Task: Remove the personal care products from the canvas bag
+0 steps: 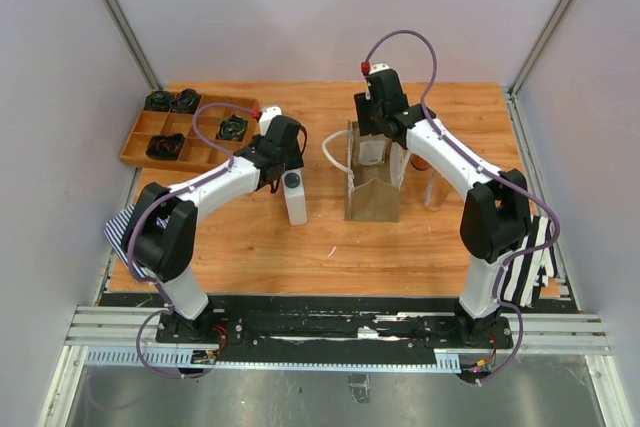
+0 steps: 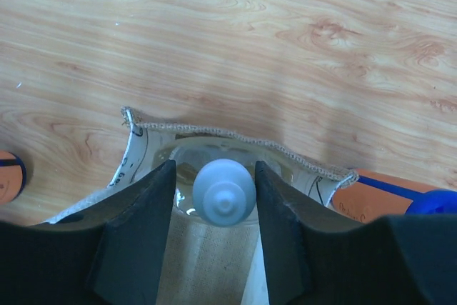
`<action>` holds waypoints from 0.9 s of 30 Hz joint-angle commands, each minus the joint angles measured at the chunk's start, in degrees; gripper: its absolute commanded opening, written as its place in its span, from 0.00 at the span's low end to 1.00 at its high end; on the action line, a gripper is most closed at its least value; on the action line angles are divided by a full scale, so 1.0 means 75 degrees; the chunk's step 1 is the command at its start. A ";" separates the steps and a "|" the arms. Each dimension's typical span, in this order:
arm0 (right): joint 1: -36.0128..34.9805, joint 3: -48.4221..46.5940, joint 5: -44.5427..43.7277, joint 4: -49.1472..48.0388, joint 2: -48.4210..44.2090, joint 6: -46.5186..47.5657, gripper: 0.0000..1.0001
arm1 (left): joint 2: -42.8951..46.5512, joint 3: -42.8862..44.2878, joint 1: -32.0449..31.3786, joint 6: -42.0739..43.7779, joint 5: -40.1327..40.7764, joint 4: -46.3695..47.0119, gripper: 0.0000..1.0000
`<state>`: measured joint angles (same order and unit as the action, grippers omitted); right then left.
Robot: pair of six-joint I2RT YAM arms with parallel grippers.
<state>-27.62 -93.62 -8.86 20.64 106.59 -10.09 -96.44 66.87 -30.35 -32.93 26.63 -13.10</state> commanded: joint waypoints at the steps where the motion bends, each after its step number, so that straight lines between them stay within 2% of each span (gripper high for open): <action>1: -0.0033 -0.0246 -0.0227 0.0098 0.0260 -0.0018 0.47 | 0.0156 0.0037 0.0003 -0.0142 -0.0138 0.0793 0.20; 4: -0.0033 -0.0264 -0.0276 0.0074 0.0306 0.0022 0.41 | 0.0145 -0.0041 0.0003 -0.0130 -0.0180 0.0786 0.28; 7: -0.0043 -0.0334 -0.0308 0.0118 0.0353 0.0094 0.27 | 0.0175 -0.0134 0.0003 -0.0160 -0.0209 0.0799 0.37; 10: -0.0076 -0.0349 -0.0483 0.0176 0.0151 0.0141 0.11 | 0.0225 -0.0180 0.0003 -0.0161 -0.0244 0.0749 0.51; 12: -0.0101 -0.0439 -0.0577 0.0172 -0.0096 0.0240 0.04 | 0.0274 -0.0139 0.0003 -0.0165 -0.0207 0.0629 0.61; 14: -0.0103 -0.0591 -0.0600 0.0177 -0.0412 0.0325 0.04 | 0.0387 -0.0080 0.0003 -0.0200 -0.0183 0.0508 0.69; 17: -0.0103 -0.0932 -0.0576 0.0165 -0.0913 0.0453 0.04 | 0.0602 0.0002 0.0003 -0.0245 -0.0162 0.0371 0.74; 22: 0.0059 -0.1885 -0.0793 0.0024 -0.1445 0.0849 0.06 | 0.1027 0.0150 0.0003 -0.0129 -0.0077 0.0126 0.74; 27: 0.0660 -0.3393 -0.0740 0.0432 -0.1146 0.0863 0.07 | 0.1584 0.0127 0.0003 -0.0118 -0.0221 0.0042 0.74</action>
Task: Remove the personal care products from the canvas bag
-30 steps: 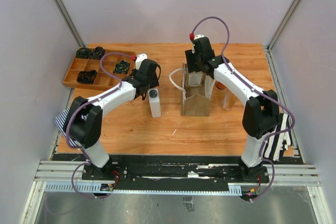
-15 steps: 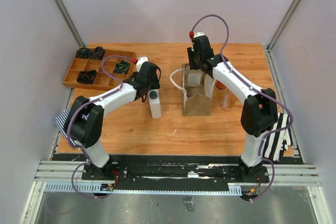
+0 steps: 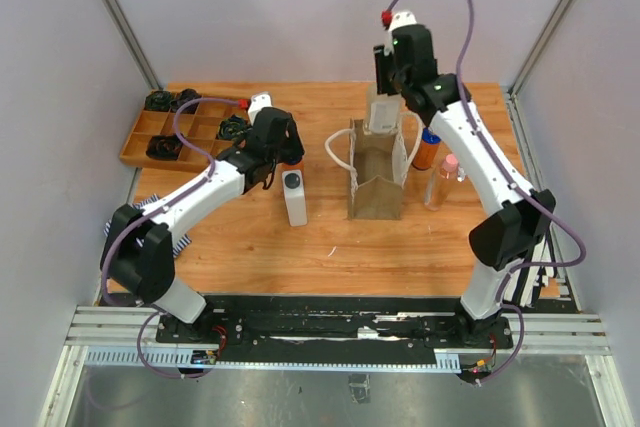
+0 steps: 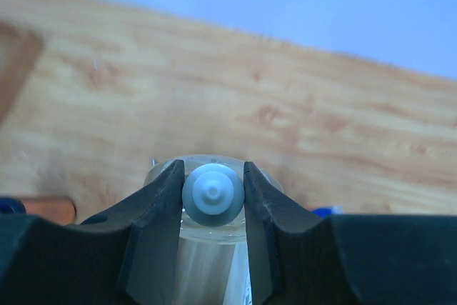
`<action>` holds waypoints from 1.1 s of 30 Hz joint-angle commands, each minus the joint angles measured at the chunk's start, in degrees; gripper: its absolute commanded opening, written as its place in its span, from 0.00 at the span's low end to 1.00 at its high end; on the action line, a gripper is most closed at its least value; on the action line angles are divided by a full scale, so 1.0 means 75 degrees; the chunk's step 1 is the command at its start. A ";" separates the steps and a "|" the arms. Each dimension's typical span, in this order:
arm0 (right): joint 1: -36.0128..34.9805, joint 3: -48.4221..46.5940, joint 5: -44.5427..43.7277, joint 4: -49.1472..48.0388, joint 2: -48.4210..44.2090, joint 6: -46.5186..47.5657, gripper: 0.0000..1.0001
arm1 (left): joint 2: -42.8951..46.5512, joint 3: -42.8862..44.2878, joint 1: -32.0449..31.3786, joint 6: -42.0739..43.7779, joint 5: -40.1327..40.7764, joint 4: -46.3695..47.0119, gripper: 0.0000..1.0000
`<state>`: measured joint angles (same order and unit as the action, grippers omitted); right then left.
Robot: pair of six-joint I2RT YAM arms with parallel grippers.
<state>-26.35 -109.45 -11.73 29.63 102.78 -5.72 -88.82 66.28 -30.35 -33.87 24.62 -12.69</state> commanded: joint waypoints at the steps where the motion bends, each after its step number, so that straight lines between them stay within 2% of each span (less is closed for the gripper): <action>1: 0.0604 -0.1381 -0.0352 -0.0779 -0.0610 0.0267 0.07 | 0.0678 0.0184 0.0001 0.0016 -0.0016 -0.0020 0.74; 8: 0.1290 -0.0838 -0.0306 -0.1633 -0.0664 0.0111 0.08 | 0.1290 0.0141 -0.0002 0.0259 -0.0170 -0.0063 0.74; 12: 0.1643 -0.1242 -0.0154 -0.1247 -0.0034 0.0036 0.09 | 0.1374 0.0273 -0.0002 0.0413 -0.0309 -0.0120 0.74; 15: 0.1816 -0.0988 -0.0023 -0.1259 0.0247 -0.0093 0.09 | 0.1355 0.0248 -0.0005 0.0406 -0.0361 -0.0136 0.74; 25: 0.2154 0.0957 0.0145 -0.2403 0.0360 -0.0328 0.09 | 0.1471 0.0003 -0.0001 0.0455 -0.0595 -0.0067 0.74; 33: 0.2160 0.0804 0.0214 -0.2415 0.0601 -0.0304 0.09 | 0.1517 -0.0091 -0.0007 0.0484 -0.0589 -0.0035 0.74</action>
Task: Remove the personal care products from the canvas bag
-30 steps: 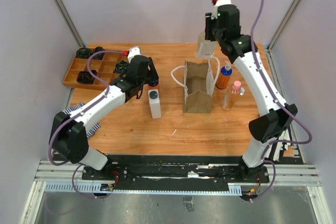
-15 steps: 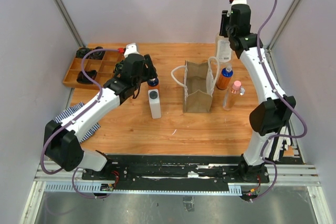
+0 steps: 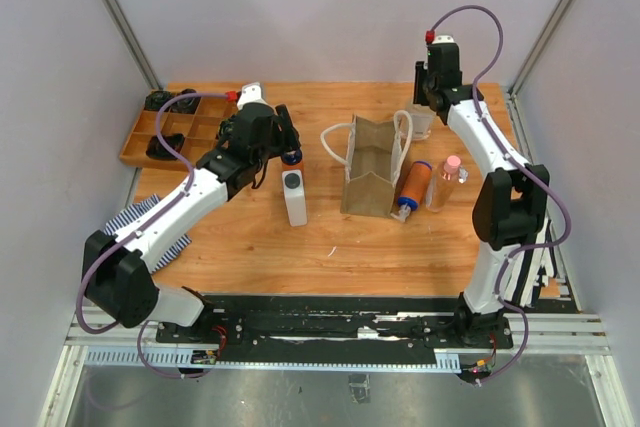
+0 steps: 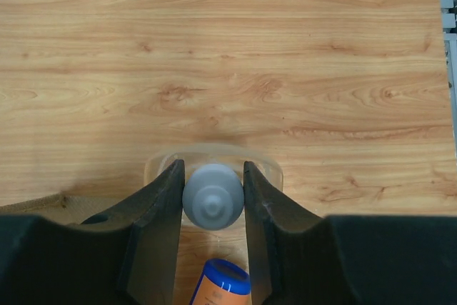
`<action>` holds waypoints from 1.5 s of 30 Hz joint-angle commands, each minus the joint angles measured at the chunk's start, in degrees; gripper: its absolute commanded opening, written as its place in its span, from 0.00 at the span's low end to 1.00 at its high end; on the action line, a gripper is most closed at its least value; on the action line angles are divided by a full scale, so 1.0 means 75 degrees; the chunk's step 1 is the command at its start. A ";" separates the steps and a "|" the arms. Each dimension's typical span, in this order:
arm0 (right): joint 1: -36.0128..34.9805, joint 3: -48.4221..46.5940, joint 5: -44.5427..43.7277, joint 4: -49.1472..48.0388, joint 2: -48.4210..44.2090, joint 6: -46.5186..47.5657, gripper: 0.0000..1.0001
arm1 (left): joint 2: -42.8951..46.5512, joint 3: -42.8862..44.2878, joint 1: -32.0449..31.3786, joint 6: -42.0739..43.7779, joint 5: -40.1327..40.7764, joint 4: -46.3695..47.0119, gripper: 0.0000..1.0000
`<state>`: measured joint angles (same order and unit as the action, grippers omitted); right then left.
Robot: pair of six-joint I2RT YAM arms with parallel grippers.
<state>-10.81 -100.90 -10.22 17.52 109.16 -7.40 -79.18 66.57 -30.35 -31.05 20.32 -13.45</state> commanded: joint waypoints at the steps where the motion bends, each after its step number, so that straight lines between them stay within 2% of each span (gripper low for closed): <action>1: 0.0083 -0.0345 0.0009 -0.0804 -0.0232 -0.0074 0.09 | 0.0233 -0.0144 0.0001 0.0108 -0.0022 0.0078 0.74; 12: 0.0082 -0.0363 0.0086 -0.0616 0.0347 0.0014 0.12 | 0.0288 -0.0213 -0.0005 0.0047 -0.0151 0.0080 0.73; 13: 0.0082 -0.0191 0.0114 -0.0608 0.0329 -0.0040 0.15 | 0.0301 -0.0213 -0.0006 0.0052 -0.0158 0.0062 0.73; 15: 0.0086 0.0200 0.0130 -0.0636 0.0168 -0.0148 0.30 | 0.0341 -0.0223 -0.0008 0.0051 -0.0160 0.0029 0.73; 17: 0.0085 0.0632 0.0126 -0.0733 -0.0076 -0.0204 0.55 | 0.0386 -0.0227 -0.0008 0.0044 -0.0168 -0.0008 0.73; 18: 0.0082 0.0791 0.0121 -0.0731 -0.0259 -0.0199 0.64 | 0.0410 -0.0237 -0.0004 0.0030 -0.0175 -0.0031 0.73; 20: 0.0055 0.1113 0.0086 -0.0733 -0.0687 -0.0165 0.73 | 0.0478 -0.0258 -0.0008 -0.0018 -0.0183 -0.0067 0.73; 22: -0.0014 0.1481 0.0021 -0.0728 -0.1264 -0.0121 0.76 | 0.0555 -0.0301 -0.0002 -0.0070 -0.0211 -0.0080 0.73; 25: -0.0262 0.2208 -0.0165 -0.0393 -0.2481 -0.0295 0.76 | 0.0688 -0.0363 -0.0008 -0.0162 -0.0220 -0.0102 0.73; 29: -0.0863 0.3861 -0.0447 0.0073 -0.4567 -0.0964 0.73 | 0.0893 -0.0492 -0.0005 -0.0208 -0.0188 -0.0092 0.73; 35: -0.1487 0.5604 -0.0119 0.1421 -0.6979 -0.2056 0.56 | 0.0982 -0.0494 -0.0007 -0.0161 -0.0244 -0.0381 0.73; 38: -0.2059 0.6082 -0.0274 0.2048 -0.7588 -0.2345 0.51 | 0.1182 -0.0670 -0.0008 -0.0221 -0.0275 -0.0516 0.73; 41: -0.2350 0.6364 -0.0268 0.2531 -0.7607 -0.2562 0.51 | 0.1432 -0.0914 -0.0008 -0.0395 -0.0450 -0.0595 0.73; 44: -0.2397 0.6886 0.0125 0.2355 -0.7404 -0.2686 0.52 | 0.1713 -0.1170 -0.0017 -0.0506 -0.0675 -0.0720 0.73; 45: -0.2408 0.7034 0.0144 0.2261 -0.7333 -0.2697 0.55 | 0.1840 -0.1279 -0.0036 -0.0512 -0.0716 -0.0740 0.73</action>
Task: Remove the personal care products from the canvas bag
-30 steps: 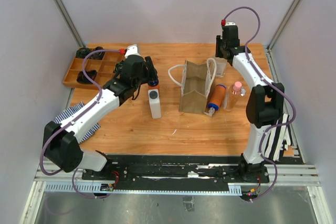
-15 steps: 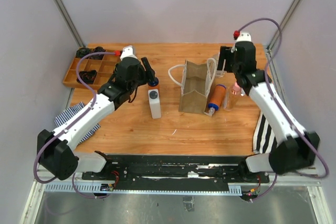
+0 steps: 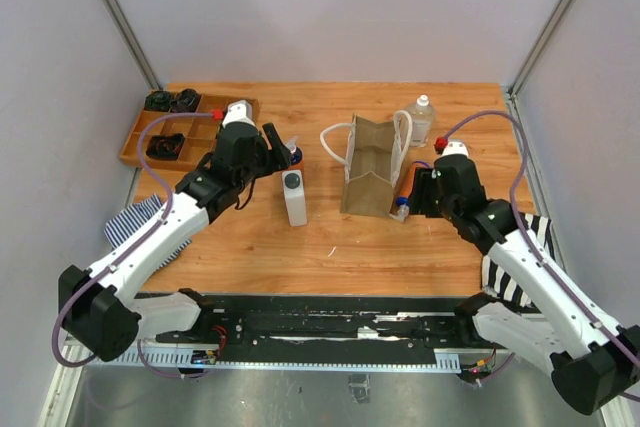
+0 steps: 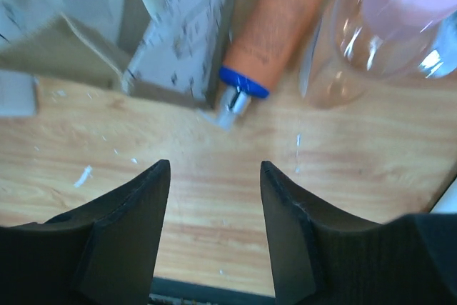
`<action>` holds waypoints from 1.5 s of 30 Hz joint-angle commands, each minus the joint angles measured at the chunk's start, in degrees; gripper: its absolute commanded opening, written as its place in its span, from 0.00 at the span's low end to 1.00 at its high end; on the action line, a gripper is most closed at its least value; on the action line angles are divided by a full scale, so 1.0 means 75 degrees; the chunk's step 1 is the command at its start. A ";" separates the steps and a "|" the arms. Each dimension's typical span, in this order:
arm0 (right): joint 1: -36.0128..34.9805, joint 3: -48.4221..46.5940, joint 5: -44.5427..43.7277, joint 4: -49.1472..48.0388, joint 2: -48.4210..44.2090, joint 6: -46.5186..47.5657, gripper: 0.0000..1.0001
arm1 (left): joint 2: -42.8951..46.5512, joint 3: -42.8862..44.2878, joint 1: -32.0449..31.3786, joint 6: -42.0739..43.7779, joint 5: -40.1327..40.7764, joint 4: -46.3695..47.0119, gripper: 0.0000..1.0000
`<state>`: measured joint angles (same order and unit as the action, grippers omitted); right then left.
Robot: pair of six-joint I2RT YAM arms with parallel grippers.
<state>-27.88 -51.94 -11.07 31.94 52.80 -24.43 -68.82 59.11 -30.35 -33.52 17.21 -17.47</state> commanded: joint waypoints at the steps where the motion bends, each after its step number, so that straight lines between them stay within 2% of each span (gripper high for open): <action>1: -0.0138 0.0651 0.0272 0.0225 0.0234 -0.0440 0.61 | 0.0598 -0.0422 -0.0067 -0.0189 -0.0313 -0.0234 0.73; 3: -0.0146 0.0818 0.0298 -0.0033 0.0314 -0.0291 0.73 | 0.0922 -0.0714 -0.0149 -0.0232 -0.0253 -0.0333 0.74; 5: -0.0150 0.0692 0.0284 -0.0086 0.0420 -0.0118 0.80 | 0.1172 -0.0968 -0.0188 -0.0213 -0.0223 -0.0473 0.75; 10: -0.0150 -0.0420 0.0312 -0.0061 0.0945 0.0790 0.99 | 0.1347 -0.1197 -0.0191 -0.0157 -0.0171 -0.1006 0.76; 14: -0.0138 -0.1249 0.0355 0.0072 0.1523 0.1061 0.99 | 0.1446 -0.1361 -0.0186 -0.0320 -0.0218 -0.1285 0.76; 21: -0.0138 -0.0866 0.0432 0.0422 0.2533 0.0312 1.00 | 0.1921 -0.1786 -0.0184 -0.0476 -0.0231 -0.1448 0.77; 25: -0.0138 0.0291 0.0600 -0.0074 0.2185 -0.0170 0.92 | 0.2050 -0.1801 -0.0188 -0.0468 -0.0209 -0.1640 0.77; 30: -0.0138 0.1038 0.0425 -0.0520 0.1793 -0.0435 0.89 | 0.2108 -0.1978 -0.0184 -0.0496 -0.0352 -0.1488 0.77; 35: -0.0138 0.1103 0.0437 -0.1041 0.2296 -0.0353 0.87 | 0.1947 -0.2085 -0.0184 -0.0595 -0.0564 -0.1381 0.76; 45: -0.0127 0.0956 0.0366 -0.2004 0.3866 -0.0763 0.70 | 0.2156 -0.2129 -0.0181 -0.0543 -0.0437 -0.1529 0.76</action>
<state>-28.14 -44.18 -7.05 20.53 79.13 -27.66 -53.91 43.46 -31.38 -37.60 13.80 -28.91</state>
